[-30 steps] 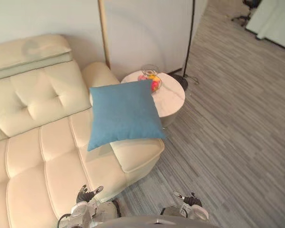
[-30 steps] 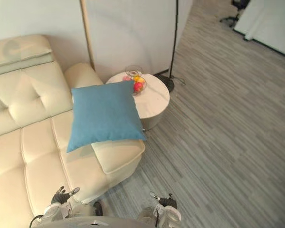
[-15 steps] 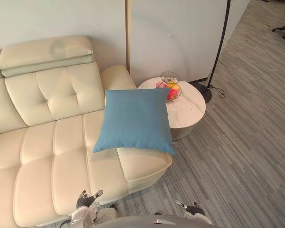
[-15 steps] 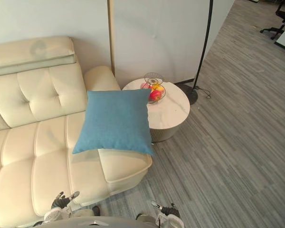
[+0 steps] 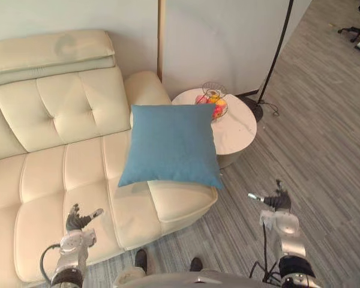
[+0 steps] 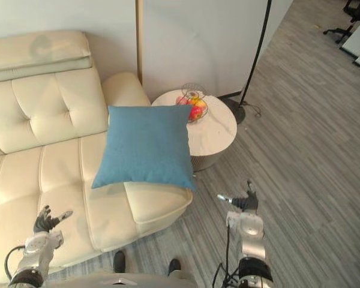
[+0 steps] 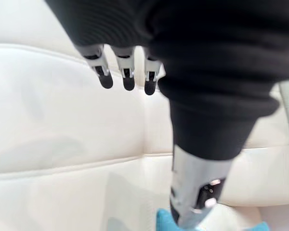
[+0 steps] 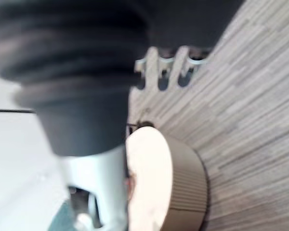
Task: Pick up cushions and gather them together orderly.
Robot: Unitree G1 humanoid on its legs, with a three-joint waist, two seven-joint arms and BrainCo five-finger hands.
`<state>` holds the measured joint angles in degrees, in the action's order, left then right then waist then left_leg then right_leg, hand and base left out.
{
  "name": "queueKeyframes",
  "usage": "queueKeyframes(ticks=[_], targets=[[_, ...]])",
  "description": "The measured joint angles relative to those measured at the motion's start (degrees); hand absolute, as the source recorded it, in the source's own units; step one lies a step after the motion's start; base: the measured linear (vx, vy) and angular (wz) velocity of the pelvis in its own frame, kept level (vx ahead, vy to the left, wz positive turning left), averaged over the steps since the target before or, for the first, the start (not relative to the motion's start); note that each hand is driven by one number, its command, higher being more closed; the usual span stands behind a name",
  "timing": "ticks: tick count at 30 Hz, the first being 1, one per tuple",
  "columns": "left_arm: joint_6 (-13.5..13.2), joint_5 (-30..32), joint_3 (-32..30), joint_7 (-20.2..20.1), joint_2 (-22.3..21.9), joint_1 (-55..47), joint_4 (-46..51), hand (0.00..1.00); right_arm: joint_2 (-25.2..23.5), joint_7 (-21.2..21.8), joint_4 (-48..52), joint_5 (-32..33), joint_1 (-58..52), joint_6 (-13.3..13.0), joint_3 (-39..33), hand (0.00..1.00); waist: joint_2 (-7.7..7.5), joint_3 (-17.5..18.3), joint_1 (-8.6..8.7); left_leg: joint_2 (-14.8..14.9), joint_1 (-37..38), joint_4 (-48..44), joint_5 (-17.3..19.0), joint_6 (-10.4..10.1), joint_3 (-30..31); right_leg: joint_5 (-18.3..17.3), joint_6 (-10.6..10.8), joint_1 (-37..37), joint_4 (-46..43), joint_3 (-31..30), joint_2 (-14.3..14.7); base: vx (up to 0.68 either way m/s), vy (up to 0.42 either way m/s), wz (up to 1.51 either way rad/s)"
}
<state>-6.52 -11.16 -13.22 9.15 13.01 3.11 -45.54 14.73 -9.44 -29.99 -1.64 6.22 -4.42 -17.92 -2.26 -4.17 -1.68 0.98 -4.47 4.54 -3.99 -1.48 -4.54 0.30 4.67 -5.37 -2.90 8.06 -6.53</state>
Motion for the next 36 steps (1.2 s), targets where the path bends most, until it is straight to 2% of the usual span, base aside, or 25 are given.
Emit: queueKeyframes(ticks=[2, 4, 9, 11, 13, 18, 19, 20, 21, 27, 36], targets=[[-0.6, -0.8, 1.0, 0.6, 0.2, 2.6, 0.7, 0.00, 1.5, -0.1, 0.0, 0.2, 2.9, -0.3, 1.6, 0.00, 0.76, -0.8, -0.02, 0.0, -2.3, 0.0, -0.9, 0.1, 0.0, 0.4, -0.3, -2.2, 0.1, -0.1, 0.0, -0.13, 0.024, 0.03], [-1.4, -2.5, 3.8, 1.0, 1.2, 8.6, 2.3, 0.00, 4.0, -1.1, -0.2, 0.9, 9.4, -0.4, 5.1, 0.00, 1.85, -4.1, -0.05, 0.2, -6.7, -0.4, -2.8, 0.1, 0.4, 1.9, -0.4, -6.4, -0.4, 0.1, 0.1, -0.14, 0.014, 0.08], [-1.7, -4.8, 9.0, 2.0, 2.5, 21.4, 2.3, 0.00, 4.6, -1.7, -0.2, 4.1, 20.0, -0.5, 10.2, 0.00, 1.98, -8.6, -0.35, 0.7, -15.7, -6.2, -3.3, 0.5, 0.6, 2.8, -0.5, -14.5, -4.9, 0.2, 0.1, -0.11, 0.002, 0.05], [-1.7, -5.1, 10.9, 2.2, 2.7, 24.9, 2.3, 0.00, 4.6, -1.9, -0.1, 4.8, 23.1, -0.5, 11.6, 0.00, 2.02, -8.9, -0.44, 0.8, -18.3, -7.7, -3.1, 0.5, 0.4, 2.6, -0.8, -17.2, -6.7, 0.0, -0.1, -0.10, -0.010, -0.02], [-2.0, -5.6, 13.7, 2.9, 3.1, 30.8, 2.3, 0.00, 4.5, -2.7, -0.1, 6.7, 27.7, -0.6, 13.5, 0.00, 2.10, -11.1, -0.48, 1.0, -20.4, -9.2, -2.7, 0.2, 0.2, 2.1, -1.1, -19.7, -9.0, -0.1, -0.3, -0.10, -0.014, 0.00], [-2.2, -5.6, 18.9, 3.0, 3.2, 40.6, 2.2, 0.00, 3.9, -4.4, -0.1, 9.2, 36.1, -0.6, 18.0, 0.00, 2.26, -13.4, -0.34, 2.1, -25.9, -10.5, -2.9, 0.4, -2.6, 1.9, -1.3, -26.2, -12.5, -0.4, -0.7, -0.11, -0.019, 0.01], [-2.1, -5.5, 20.5, 3.0, 3.2, 42.9, 2.1, 0.00, 3.7, -4.7, 0.0, 9.3, 38.2, -0.6, 19.4, 1.00, 2.28, -14.2, -0.24, 2.4, -26.8, -10.4, -3.6, 0.1, -3.2, 1.9, -1.3, -27.4, -13.1, -0.4, -0.7, -0.05, -0.019, 0.00], [-2.0, -5.5, 21.4, 3.1, 2.8, 44.4, 2.0, 0.00, 3.6, -5.1, 0.0, 9.7, 39.6, -0.6, 20.1, 1.00, 2.27, -14.4, -0.24, 2.4, -27.6, -10.3, -4.0, -0.1, -3.3, 1.7, -1.6, -28.6, -13.8, -0.4, -0.8, -0.05, -0.024, 0.01], [-1.8, -5.5, 22.2, 3.2, 2.5, 45.8, 1.8, 1.00, 3.4, -5.7, 0.1, 10.6, 41.0, -0.5, 20.2, 1.00, 2.39, -14.6, -0.24, 2.4, -28.4, -10.2, -4.3, 0.0, -3.4, 1.6, -1.7, -29.6, -14.3, -0.3, -0.9, -0.03, -0.018, 0.02], [-1.1, -6.9, 23.5, 4.5, 3.0, 49.7, 1.5, 1.00, 3.3, -8.5, 0.3, 13.7, 46.0, -0.3, 20.6, 1.00, 2.65, -15.9, -0.04, 2.5, -29.5, -9.5, -5.4, -0.3, -3.7, 1.1, -2.0, -31.2, -15.1, 0.2, -1.0, 0.00, -0.012, 0.04], [-1.0, -10.4, 23.4, 5.6, 4.1, 51.5, 4.4, 1.00, 3.8, -8.7, 6.0, 19.7, 46.3, -0.4, 20.8, 1.00, 2.82, -16.0, -0.10, 2.5, -29.7, -9.6, -5.4, -0.3, -5.0, 0.8, -2.0, -32.4, -16.2, -0.8, -1.1, 0.01, -0.007, -0.03]])
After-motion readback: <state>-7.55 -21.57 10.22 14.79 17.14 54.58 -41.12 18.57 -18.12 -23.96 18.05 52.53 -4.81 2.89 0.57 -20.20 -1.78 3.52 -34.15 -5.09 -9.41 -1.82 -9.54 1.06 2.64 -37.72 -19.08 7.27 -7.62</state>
